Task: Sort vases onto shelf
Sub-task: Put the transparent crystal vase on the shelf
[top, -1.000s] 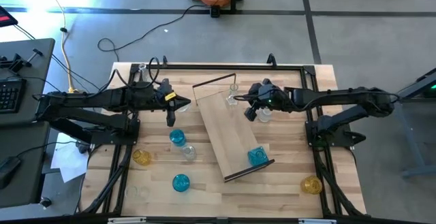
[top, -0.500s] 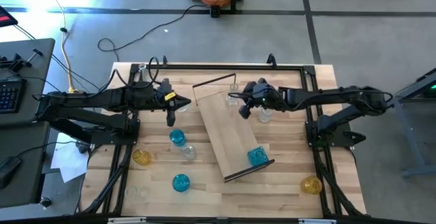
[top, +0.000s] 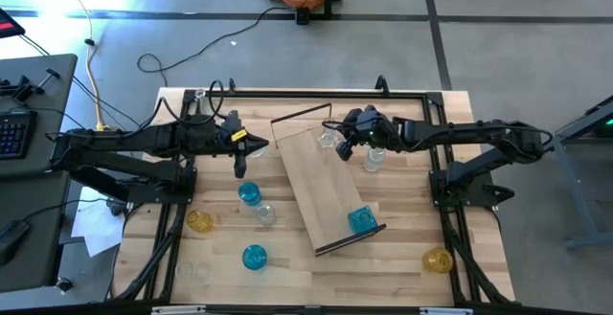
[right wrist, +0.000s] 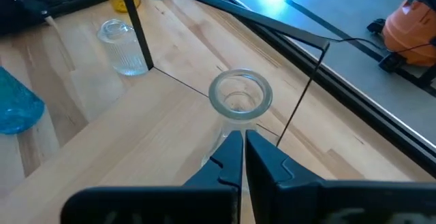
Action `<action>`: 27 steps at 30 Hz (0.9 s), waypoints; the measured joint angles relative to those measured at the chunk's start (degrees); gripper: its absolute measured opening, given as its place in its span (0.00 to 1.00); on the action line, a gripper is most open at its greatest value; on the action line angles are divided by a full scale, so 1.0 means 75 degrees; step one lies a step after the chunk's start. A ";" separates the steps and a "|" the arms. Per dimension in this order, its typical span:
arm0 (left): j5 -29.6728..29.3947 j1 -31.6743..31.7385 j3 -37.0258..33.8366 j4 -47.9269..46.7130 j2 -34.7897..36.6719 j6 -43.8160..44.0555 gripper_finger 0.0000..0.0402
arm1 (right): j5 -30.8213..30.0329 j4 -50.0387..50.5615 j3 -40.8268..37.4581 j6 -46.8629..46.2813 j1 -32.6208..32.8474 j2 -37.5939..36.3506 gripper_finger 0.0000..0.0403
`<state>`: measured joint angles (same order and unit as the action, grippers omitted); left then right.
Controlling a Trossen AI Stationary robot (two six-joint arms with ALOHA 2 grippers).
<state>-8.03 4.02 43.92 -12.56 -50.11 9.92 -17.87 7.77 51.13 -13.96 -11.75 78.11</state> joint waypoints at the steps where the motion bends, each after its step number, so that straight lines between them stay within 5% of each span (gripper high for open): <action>1: 0.0000 0.0001 0.0000 0.0000 0.0000 -0.0002 0.01 | 0.0003 -0.0011 0.0000 0.0006 0.0000 0.0000 0.00; 27: 0.0000 0.0000 0.0000 0.0000 0.0000 -0.0010 0.01 | 0.0350 -0.0272 0.0000 -0.0106 -0.0236 0.0000 0.00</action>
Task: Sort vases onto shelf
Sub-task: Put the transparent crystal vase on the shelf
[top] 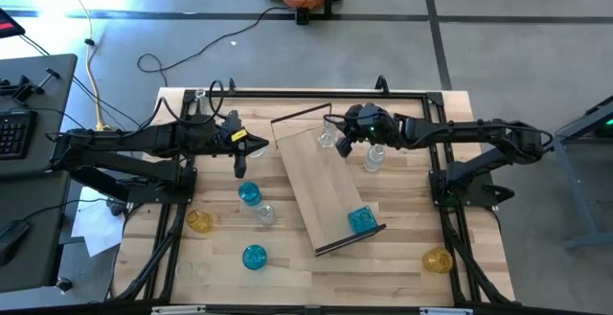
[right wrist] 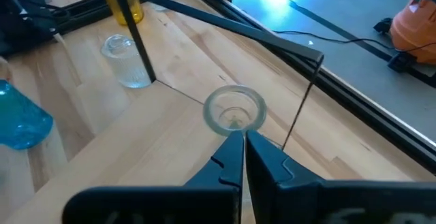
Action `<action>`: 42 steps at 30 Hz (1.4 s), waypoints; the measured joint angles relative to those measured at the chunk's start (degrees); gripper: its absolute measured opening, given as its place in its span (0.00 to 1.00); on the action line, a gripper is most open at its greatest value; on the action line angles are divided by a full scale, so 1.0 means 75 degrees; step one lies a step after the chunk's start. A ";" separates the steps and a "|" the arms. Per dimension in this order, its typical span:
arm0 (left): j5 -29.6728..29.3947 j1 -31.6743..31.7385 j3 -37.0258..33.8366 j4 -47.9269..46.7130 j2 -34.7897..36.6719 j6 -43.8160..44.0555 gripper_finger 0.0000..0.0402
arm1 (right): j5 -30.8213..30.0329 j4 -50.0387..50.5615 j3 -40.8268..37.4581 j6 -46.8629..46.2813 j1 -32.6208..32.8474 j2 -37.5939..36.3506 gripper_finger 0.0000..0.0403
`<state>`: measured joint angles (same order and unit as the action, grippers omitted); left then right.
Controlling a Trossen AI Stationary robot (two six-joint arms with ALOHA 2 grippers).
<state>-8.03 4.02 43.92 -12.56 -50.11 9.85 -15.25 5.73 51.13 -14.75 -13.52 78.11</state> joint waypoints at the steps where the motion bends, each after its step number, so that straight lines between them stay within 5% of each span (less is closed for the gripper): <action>1: 0.0000 0.0001 0.0000 0.0000 0.0000 0.0003 0.01 | 0.0078 0.0001 0.0000 -0.0001 -0.0001 -0.0001 0.00; 11: 0.0001 0.0001 0.0000 -0.0001 0.0000 0.0048 0.01 | -0.0034 0.0415 0.0000 -0.0193 0.0037 -0.0006 0.00; 19: 0.0000 -0.0002 0.0000 -0.0001 0.0000 0.0009 0.01 | -0.1183 0.0868 0.0000 -0.0393 0.0539 0.0338 0.00; 28: 0.0003 -0.0073 0.0000 0.0005 0.0000 0.0003 0.01 | -0.1212 0.0070 0.0000 -0.0392 0.0557 0.1248 0.00; 42: 0.0000 -0.0150 0.0000 0.0001 0.0000 -0.0144 0.01 | -0.0985 -0.0085 0.0000 -0.0240 0.0451 0.1282 0.00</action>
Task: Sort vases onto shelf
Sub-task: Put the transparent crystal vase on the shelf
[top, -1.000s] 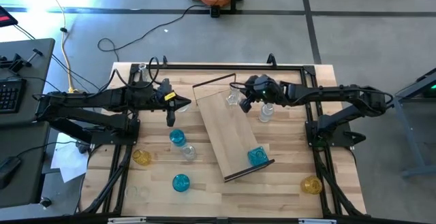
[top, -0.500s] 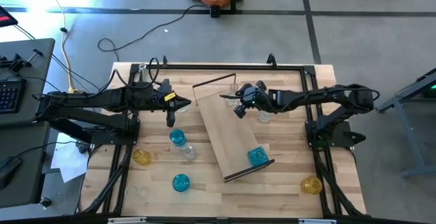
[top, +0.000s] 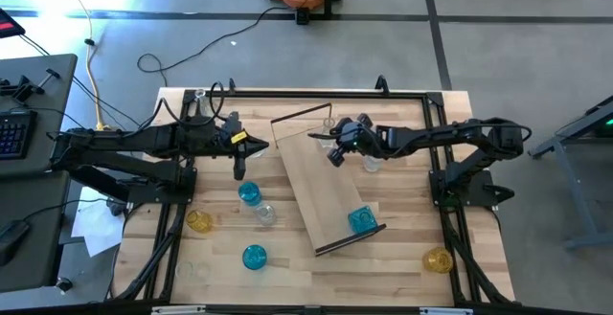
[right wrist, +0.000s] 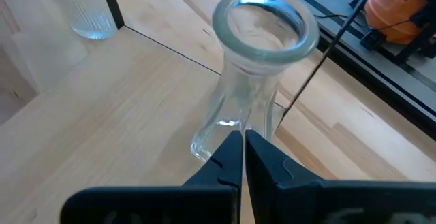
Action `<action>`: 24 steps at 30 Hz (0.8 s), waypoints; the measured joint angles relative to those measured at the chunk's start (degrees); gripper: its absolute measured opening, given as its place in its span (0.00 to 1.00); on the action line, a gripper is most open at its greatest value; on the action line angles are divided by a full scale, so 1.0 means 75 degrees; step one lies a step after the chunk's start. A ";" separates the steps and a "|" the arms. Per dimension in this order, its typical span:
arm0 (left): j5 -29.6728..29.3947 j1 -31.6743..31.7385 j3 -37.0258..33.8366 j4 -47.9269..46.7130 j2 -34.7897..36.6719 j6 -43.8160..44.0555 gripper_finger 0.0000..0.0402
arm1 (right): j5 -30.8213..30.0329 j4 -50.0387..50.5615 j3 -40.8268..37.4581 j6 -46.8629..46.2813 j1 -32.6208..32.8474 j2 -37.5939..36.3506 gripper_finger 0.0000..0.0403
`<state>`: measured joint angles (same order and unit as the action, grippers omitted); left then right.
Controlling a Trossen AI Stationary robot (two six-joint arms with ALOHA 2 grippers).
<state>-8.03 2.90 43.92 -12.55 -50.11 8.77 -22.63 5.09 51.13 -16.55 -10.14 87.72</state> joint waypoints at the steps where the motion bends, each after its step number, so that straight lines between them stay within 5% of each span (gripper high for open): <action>1: 0.0000 0.0000 0.0000 -0.0001 0.0000 0.0000 0.01 | 0.0055 -0.0028 0.0000 0.0008 -0.0021 0.0000 0.00; 24: 0.0000 0.0000 0.0000 0.0002 0.0000 0.0017 0.01 | 0.0592 -0.0372 0.0000 0.0154 -0.0101 0.0006 0.00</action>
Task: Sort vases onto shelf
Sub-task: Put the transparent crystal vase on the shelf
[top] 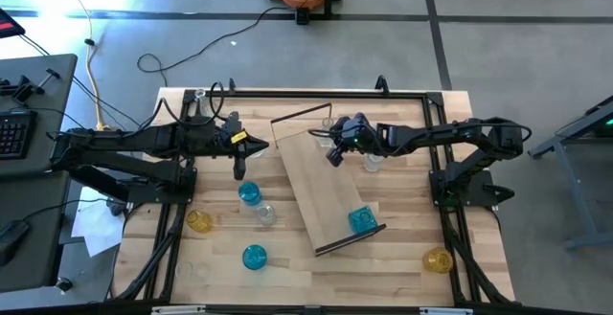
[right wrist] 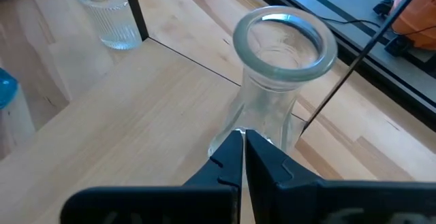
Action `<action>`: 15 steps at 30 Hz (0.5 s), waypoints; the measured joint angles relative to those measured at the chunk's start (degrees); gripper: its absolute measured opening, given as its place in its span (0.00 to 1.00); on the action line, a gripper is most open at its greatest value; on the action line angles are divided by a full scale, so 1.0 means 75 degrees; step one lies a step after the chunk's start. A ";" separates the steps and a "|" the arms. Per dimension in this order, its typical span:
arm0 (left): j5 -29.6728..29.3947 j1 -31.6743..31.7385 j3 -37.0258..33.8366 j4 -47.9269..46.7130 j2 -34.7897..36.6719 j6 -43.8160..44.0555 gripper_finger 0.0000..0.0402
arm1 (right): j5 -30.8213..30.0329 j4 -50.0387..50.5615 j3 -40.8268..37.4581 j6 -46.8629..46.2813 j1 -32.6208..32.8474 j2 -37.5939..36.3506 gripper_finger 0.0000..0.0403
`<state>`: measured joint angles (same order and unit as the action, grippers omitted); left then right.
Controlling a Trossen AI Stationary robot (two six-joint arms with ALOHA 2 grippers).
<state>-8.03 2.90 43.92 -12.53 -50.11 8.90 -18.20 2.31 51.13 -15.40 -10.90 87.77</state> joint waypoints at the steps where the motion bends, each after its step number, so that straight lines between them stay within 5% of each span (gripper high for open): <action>1: 0.0000 0.0000 0.0000 0.0000 0.0000 -0.0003 0.01 | 0.0000 0.0000 0.0000 0.0002 0.0000 0.0000 0.00; 15: 0.0000 0.0000 0.0000 0.0003 0.0000 0.0063 0.01 | -0.0391 0.0644 0.0000 -0.0154 -0.0038 0.0000 0.00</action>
<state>-8.03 2.90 43.92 -12.51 -50.11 9.37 -21.13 7.14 51.13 -16.55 -11.18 87.77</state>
